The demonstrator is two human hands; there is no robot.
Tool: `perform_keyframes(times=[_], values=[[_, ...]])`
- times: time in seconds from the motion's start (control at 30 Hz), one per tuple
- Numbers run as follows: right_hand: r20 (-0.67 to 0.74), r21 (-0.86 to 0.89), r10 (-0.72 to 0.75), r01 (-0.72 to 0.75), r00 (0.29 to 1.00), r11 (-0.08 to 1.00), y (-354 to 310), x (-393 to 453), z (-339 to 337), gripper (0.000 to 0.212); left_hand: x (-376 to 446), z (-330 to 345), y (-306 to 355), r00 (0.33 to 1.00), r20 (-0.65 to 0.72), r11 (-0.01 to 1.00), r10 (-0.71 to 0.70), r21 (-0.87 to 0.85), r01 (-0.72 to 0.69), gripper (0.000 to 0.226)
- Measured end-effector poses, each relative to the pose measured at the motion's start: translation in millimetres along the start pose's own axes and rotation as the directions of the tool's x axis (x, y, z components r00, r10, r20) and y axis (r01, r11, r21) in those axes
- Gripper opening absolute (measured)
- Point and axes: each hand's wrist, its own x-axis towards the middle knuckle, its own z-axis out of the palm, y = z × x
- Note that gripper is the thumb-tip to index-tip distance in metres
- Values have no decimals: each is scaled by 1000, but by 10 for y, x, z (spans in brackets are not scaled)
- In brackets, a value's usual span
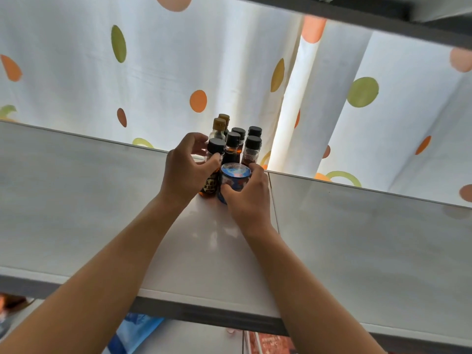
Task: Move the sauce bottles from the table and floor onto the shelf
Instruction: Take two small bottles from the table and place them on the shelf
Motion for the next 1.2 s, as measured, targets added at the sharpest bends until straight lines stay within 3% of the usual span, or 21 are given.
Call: perform_keyframes(times=[0.17,0.33,0.47,0.6,0.73,0.87,1.0,1.2], values=[[12,-15,16,-16,1000,1000,6,-3,2,73,-60,2,-34,998,49,999,36,31,-37,39],[71,-88,8,-2,997,996,-33,-40,-85,80,-70,15,-113,996,76,995,43,83,-49,63],[81,-233,-22,40,997,972,-82,-193,-166,82,-164,-42,-62,987,102,956,123,254,-145,74],[169,-370,-66,125,983,921,-130,-482,-237,84,-362,-192,98,956,242,868,166,425,-258,72],[203,-369,-175,241,963,897,-106,-837,-501,80,-903,-397,300,910,396,779,126,528,-338,71],[323,-394,-258,377,911,838,-1,-1188,-779,79,-1415,-632,558,920,385,703,75,634,-323,68],[481,-430,-273,495,833,755,170,-1618,-1082,70,-2011,-687,918,911,406,512,67,770,-381,67],[573,-287,-423,655,702,699,288,-2310,-1462,64,-2938,-792,1553,936,353,375,-4,868,-326,65]])
